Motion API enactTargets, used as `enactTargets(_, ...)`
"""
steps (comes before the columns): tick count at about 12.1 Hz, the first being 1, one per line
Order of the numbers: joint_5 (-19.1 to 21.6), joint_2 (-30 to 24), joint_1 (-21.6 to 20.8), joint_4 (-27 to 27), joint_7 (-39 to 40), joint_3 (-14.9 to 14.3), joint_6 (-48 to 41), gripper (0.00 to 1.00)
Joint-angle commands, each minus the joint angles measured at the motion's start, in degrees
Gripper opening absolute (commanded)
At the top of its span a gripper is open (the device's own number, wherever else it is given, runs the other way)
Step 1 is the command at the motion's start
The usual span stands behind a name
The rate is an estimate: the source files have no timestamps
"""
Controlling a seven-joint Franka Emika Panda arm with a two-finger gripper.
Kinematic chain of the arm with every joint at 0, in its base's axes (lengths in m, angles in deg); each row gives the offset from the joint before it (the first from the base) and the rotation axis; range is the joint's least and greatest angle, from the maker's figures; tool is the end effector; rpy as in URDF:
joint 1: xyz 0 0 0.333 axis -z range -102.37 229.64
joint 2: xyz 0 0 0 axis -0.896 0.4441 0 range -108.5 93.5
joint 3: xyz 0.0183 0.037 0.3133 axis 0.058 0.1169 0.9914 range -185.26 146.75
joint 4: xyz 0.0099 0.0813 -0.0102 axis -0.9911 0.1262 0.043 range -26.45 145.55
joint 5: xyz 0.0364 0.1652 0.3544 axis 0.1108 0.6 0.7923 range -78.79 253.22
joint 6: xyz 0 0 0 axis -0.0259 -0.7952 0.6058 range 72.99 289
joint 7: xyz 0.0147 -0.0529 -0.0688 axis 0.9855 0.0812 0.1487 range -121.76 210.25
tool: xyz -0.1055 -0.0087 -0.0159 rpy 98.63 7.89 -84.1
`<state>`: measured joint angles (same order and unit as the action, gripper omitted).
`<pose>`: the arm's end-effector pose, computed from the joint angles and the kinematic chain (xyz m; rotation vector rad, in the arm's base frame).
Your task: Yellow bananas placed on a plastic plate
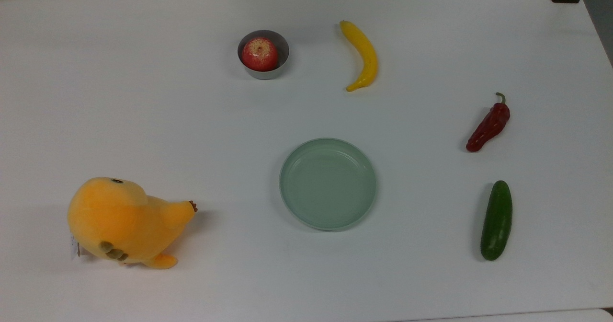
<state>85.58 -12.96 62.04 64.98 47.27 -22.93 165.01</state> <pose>0.5255 -0.0237 0.6326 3.1181 0.0266 0.0265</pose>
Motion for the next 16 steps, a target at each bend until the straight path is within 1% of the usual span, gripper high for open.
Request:
enactTargets(1, 0.1, 0.7, -0.4, -1.5, -0.7, -0.4, -1.8, 1.00)
enactTargets(5, 0.1, 1.6, -0.9, -1.5, -0.9, -0.4, -1.5, 1.00)
enactTargets(7, 0.1, 1.9, -1.3, -0.9, -1.0, 0.3, -1.4, 1.00)
enactTargets(8, 0.2, 1.9, -1.4, -0.1, -1.0, 1.2, -1.3, 1.00)
enactTargets(10, 0.2, 1.8, -0.7, 0.7, -1.4, 5.6, -0.1, 1.00)
enactTargets(11, 0.3, 1.7, -0.7, 0.7, -4.1, 7.2, 0.9, 1.00)
enactTargets(12, 0.3, 1.6, -0.7, 0.7, -6.3, 9.4, 1.4, 1.00)
enactTargets(14, 0.4, 0.9, -0.7, 3.0, -7.9, 14.4, 1.5, 1.00)
enactTargets(16, 0.4, 1.0, -0.7, 6.2, -10.7, 20.0, 2.8, 1.00)
